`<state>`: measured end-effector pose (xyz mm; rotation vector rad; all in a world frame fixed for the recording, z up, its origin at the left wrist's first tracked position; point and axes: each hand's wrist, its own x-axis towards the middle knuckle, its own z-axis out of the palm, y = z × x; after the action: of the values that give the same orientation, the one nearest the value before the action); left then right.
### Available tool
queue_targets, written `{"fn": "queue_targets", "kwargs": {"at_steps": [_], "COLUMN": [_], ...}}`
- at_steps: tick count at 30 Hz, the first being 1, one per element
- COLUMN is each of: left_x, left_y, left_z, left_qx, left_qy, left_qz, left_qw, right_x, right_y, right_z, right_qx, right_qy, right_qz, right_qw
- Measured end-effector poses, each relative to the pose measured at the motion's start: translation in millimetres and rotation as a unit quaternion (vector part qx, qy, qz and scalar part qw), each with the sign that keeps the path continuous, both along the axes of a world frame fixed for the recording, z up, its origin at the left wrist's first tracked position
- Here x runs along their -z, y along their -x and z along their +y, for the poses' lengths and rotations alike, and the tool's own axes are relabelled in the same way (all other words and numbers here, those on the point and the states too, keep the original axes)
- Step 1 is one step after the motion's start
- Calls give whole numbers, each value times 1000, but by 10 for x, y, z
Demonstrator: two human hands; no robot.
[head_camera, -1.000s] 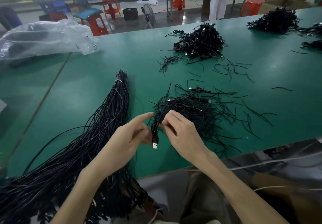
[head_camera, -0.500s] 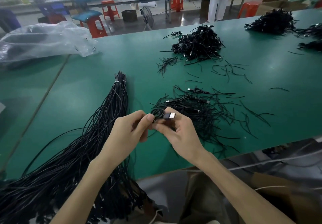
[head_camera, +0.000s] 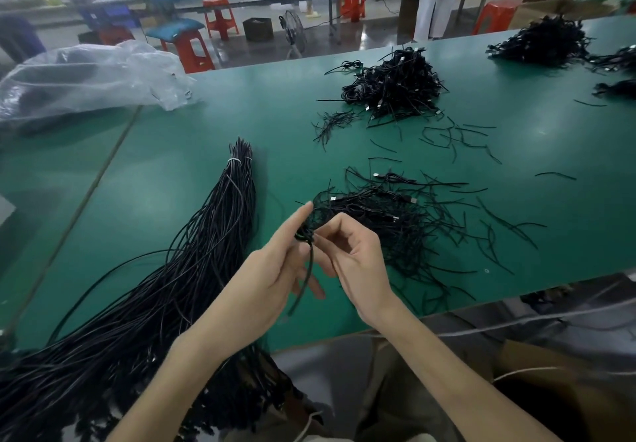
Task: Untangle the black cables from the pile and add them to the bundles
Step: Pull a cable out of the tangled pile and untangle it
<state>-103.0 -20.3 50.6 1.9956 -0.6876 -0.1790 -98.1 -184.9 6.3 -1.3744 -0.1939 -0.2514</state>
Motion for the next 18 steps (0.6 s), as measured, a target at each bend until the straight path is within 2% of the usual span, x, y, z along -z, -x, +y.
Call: {"fn": "queue_targets", "kwargs": {"at_steps": [4, 6, 8, 10, 14, 16, 18], "left_x": [-50, -92, -88, -94, -92, -56, -12], "left_y": [-113, -169, -196, -201, -255, -330, -422], "left_z": [86, 124, 122, 93, 47, 50, 78], "left_qx": [-35, -81, -125, -171, -231, -231, -199], "left_qy": [-118, -190, -212, -221, -232, -213, -191], "left_qz": [-55, -112, -149, -135, -48, -4, 75], "left_qw": [991, 972, 958, 951, 944, 949, 958], "right_x": [-3, -11, -26, -50, -36, -18, -5], "right_y": [15, 15, 10, 23, 66, 63, 51], "right_z": [-45, -49, -36, -8, 44, 40, 36], "right_qx": [-31, -30, -17, -12, -2, 32, 82], "right_qy": [73, 120, 173, 196, 250, 352, 485], "right_qz": [-6, -16, -43, -62, -93, -185, -313], "right_qw": [997, 992, 984, 979, 964, 917, 813]}}
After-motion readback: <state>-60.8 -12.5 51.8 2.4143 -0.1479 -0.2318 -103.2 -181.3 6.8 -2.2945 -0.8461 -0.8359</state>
